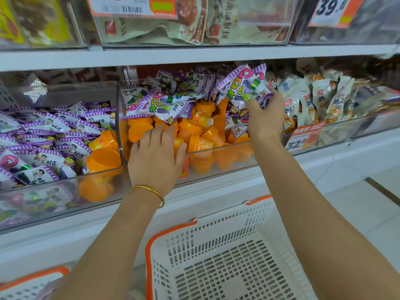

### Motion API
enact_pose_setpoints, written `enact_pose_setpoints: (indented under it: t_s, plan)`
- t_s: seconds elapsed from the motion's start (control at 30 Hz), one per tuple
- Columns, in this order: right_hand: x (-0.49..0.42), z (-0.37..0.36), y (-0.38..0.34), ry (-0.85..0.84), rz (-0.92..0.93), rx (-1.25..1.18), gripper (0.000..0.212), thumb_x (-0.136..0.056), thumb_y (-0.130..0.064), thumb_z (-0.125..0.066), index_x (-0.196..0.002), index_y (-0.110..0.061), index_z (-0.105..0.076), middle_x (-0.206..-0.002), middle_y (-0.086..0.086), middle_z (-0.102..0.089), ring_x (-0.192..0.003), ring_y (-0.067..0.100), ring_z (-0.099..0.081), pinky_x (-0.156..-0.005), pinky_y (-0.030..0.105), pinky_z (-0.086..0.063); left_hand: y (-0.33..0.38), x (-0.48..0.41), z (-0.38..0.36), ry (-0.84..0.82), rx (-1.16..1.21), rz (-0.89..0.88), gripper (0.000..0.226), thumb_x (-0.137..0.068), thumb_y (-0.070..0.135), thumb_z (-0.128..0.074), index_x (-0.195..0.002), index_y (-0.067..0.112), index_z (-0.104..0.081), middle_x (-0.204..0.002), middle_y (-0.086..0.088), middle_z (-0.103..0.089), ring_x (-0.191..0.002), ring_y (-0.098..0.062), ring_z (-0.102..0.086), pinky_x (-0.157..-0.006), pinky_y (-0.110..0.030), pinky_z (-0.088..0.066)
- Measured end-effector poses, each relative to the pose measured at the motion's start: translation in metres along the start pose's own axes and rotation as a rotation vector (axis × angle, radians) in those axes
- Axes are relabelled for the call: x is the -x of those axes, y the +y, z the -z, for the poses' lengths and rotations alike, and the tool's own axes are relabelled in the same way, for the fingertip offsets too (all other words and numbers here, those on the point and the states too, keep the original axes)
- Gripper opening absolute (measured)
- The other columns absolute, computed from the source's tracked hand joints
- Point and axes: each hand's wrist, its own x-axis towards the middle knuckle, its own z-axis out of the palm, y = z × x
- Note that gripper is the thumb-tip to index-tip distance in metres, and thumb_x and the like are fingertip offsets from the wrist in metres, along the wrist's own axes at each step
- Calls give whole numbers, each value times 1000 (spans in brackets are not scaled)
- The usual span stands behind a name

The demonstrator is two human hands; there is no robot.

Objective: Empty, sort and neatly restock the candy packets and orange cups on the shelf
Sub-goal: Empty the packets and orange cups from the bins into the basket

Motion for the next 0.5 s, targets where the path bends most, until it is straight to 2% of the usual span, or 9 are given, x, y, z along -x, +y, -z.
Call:
enact_pose_setpoints:
  t_s: [0.13,0.23,0.33,0.43,0.5]
  plan:
    - [52,61,-10,-42,-160,-337,17,-88,-5,-56,-97,-19,-56,-84,-1,-60,-73,14,-61,-67,32,-55,2,6,13,83,124,-60,45,-90,38,-39,-123,11,-54,-130,-11,-53,-118,-34,-48,-90,-46,-40]
    - [105,108,20,-229,-380,-337,15,-90,-7,-57,-90,-22,-56,-73,-3,-63,-65,13,-64,-54,30,-55,0,24,18,100,107,-116,43,-90,35,-42,-122,10,-55,-132,-13,-51,-120,-34,-45,-96,-48,-37]
    - [150,123,90,-436,-744,-186,7,-91,-7,-57,-95,-12,-55,-72,8,-59,-64,23,-60,-55,32,-52,0,41,16,55,36,-111,46,-90,36,-39,-123,8,-55,-134,-16,-50,-121,-37,-46,-103,-54,-32]
    - [190,112,174,-531,-1065,28,26,-92,-8,-57,-116,-8,-48,-93,17,-62,-72,27,-63,-60,37,-54,4,48,16,-7,3,-118,48,-90,36,-39,-128,9,-52,-139,-17,-46,-128,-36,-42,-109,-56,-22]
    - [215,103,215,-582,-1209,115,34,-92,-9,-60,-122,-12,-44,-102,17,-63,-77,29,-64,-64,42,-56,6,53,14,-30,-24,-143,52,-90,37,-40,-133,9,-48,-141,-16,-45,-131,-34,-40,-111,-56,-18]
